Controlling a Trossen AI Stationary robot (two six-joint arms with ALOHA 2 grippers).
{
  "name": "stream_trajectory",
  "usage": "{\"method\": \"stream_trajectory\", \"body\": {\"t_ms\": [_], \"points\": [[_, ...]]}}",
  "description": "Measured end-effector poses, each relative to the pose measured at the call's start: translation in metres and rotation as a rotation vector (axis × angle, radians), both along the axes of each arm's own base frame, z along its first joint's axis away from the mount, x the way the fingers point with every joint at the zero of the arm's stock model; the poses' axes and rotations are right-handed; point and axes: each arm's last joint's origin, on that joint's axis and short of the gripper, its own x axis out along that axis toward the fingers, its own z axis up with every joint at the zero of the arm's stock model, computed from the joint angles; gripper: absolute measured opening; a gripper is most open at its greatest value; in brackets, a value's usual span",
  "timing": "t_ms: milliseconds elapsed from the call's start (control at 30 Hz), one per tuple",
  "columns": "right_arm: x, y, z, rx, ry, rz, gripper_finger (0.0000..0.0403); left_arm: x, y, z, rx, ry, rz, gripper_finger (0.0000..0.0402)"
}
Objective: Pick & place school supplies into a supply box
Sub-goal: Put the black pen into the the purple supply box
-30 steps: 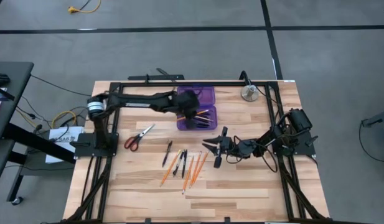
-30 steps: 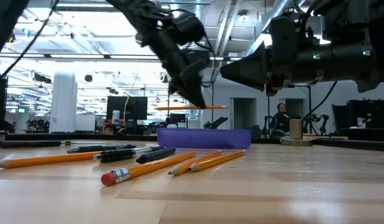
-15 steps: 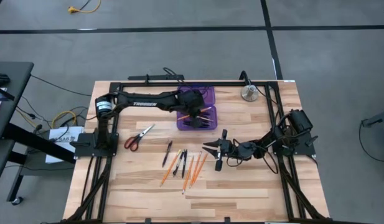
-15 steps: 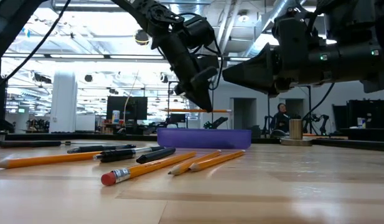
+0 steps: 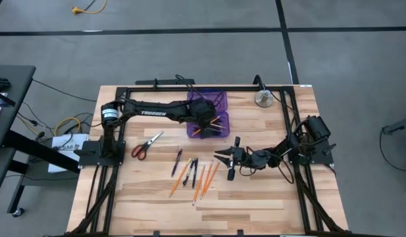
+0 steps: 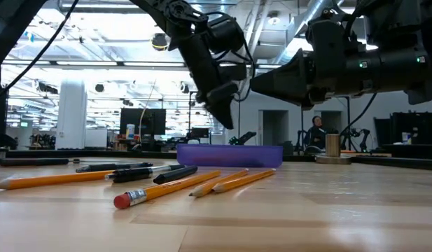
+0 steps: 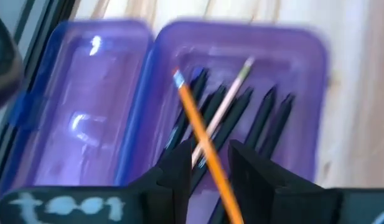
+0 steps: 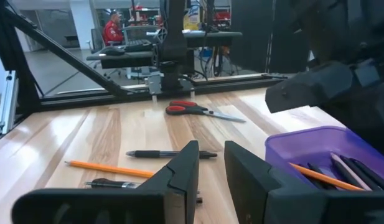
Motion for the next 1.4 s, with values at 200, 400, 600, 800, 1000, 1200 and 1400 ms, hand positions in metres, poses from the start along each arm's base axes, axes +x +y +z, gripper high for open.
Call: {"method": "stream_trajectory", "body": {"t_ms": [200,400,600,800,1000,1200,1400], "points": [[0.000,0.000,0.000,0.000,0.000,0.000,0.0072,-0.018,-0.001,-0.008,0.068,0.223,0.074,0.0096],[0.000,0.000,0.000,0.000,0.000,0.000,0.0072,-0.043,-0.019,-0.015,-0.025,0.492,0.102,0.0096],[0.000,0.000,0.000,0.000,0.000,0.000,0.0072,-0.052,-0.056,-0.001,-0.032,0.549,0.070,0.0096],[0.000,0.000,0.000,0.001,0.000,0.000,0.0072,-0.063,-0.098,0.038,-0.031,0.400,0.042,0.0096],[0.000,0.000,0.000,0.001,0.000,0.000,0.0072,-0.086,-0.137,0.070,0.008,0.338,-0.031,0.0096],[0.000,0.000,0.000,0.001,0.000,0.000,0.0072,-0.111,-0.171,0.074,0.065,0.437,-0.068,0.0096],[0.001,0.001,0.001,0.012,-0.007,0.000,0.0072,-0.120,-0.192,0.071,0.018,0.457,0.010,0.0096]]}}
